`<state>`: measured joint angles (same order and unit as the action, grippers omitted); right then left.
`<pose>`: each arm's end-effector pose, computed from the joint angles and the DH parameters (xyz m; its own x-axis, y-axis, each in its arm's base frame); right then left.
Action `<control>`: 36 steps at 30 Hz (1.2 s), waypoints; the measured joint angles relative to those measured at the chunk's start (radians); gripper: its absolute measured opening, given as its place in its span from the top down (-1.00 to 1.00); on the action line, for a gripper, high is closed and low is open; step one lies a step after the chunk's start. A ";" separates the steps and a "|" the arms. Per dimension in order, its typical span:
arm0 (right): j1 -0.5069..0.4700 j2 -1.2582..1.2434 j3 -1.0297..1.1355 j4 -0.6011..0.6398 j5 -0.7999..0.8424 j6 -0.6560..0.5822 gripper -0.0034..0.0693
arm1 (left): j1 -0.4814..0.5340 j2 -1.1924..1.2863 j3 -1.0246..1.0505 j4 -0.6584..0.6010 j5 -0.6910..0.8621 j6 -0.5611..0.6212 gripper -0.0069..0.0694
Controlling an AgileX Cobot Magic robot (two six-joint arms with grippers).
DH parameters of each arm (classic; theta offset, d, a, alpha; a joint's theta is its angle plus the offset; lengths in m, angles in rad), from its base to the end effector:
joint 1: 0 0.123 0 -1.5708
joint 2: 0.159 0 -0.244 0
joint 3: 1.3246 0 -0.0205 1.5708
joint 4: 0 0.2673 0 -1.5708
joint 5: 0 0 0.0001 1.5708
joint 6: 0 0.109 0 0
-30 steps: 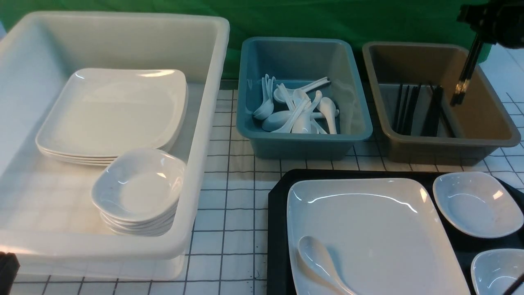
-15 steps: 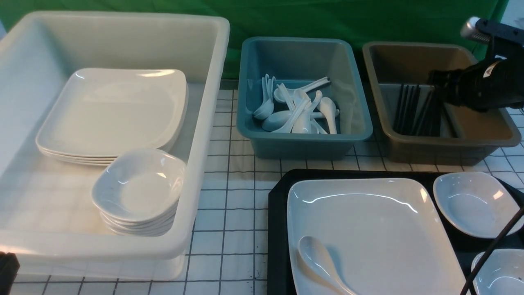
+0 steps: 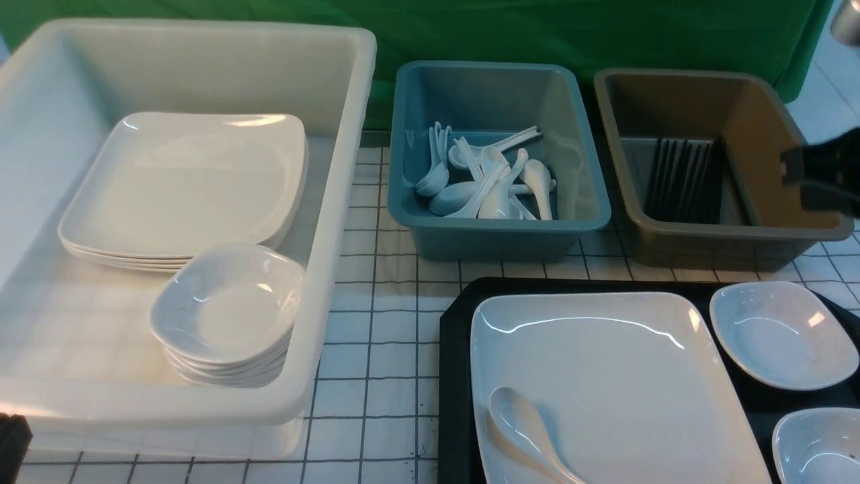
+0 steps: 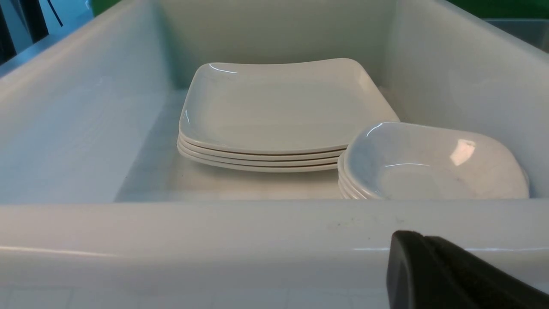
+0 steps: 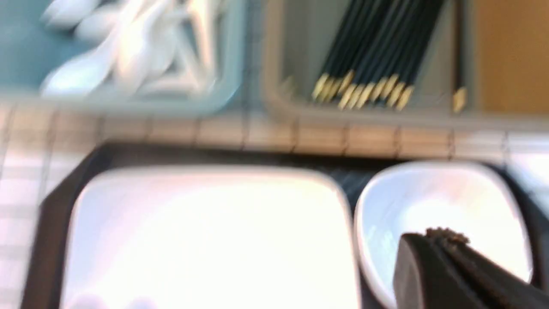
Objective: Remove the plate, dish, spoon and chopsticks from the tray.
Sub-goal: Use the left arm to grab a soup spoon from the plate
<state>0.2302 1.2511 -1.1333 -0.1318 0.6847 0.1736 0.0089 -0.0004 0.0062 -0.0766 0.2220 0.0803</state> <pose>0.3049 0.0621 0.3052 -0.6456 -0.0784 -0.7596 -0.1204 0.9927 -0.0002 0.1317 -0.0007 0.1884 -0.1395 0.0043 -0.9902 0.0086 1.0000 0.0032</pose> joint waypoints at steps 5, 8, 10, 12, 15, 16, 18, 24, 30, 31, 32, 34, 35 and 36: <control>0.140 -0.231 0.213 0.003 0.003 0.002 0.82 | 0.000 0.000 0.000 0.000 0.000 0.000 0.81; 0.191 -0.321 0.294 0.003 0.003 -0.002 0.82 | 0.000 0.000 0.000 0.000 0.000 0.000 0.81; 0.236 -0.419 0.378 0.003 0.004 -0.024 0.82 | 0.000 0.000 0.000 0.000 0.000 -0.001 0.81; 0.256 -0.484 0.424 0.003 0.004 -0.029 0.82 | 0.000 0.000 0.000 0.000 0.000 -0.001 0.81; 0.263 -0.591 0.498 0.003 0.004 -0.032 0.82 | 0.000 0.000 0.000 0.000 0.000 -0.001 0.81; 0.263 -0.611 0.514 0.003 0.004 -0.032 0.82 | 0.000 0.000 0.000 0.000 0.000 -0.001 0.81; 0.263 -0.673 0.549 0.003 0.004 -0.032 0.82 | 0.000 0.000 0.000 0.006 0.000 -0.001 0.81; 0.263 -0.799 0.612 0.003 0.005 -0.032 0.81 | 0.000 0.000 0.000 0.053 -0.022 -0.011 0.81; 0.263 -0.815 0.640 0.000 0.005 -0.032 0.81 | 0.000 0.000 0.000 -0.536 -0.161 -0.361 0.81; 0.263 -0.816 0.643 0.000 0.008 -0.032 0.81 | 0.000 0.000 0.000 -0.640 -0.180 -0.431 0.81; 0.263 -0.816 0.643 0.000 0.013 -0.032 0.81 | 0.000 0.000 0.000 -0.664 -0.186 -0.457 0.81; 0.263 -0.816 0.643 0.000 0.019 -0.032 0.80 | 0.000 0.000 0.000 -0.706 -0.196 -0.492 0.81; 0.263 -0.816 0.643 0.000 0.020 -0.031 0.80 | 0.000 0.000 0.000 -0.717 -0.199 -0.502 0.81; 0.263 -0.816 0.643 0.000 0.021 -0.028 0.79 | 0.000 0.000 0.000 -0.724 -0.200 -0.506 0.81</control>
<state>0.4934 0.4354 -0.4903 -0.1315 0.7058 0.1452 0.0089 -0.0004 0.0062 -0.8009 0.0219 -0.4261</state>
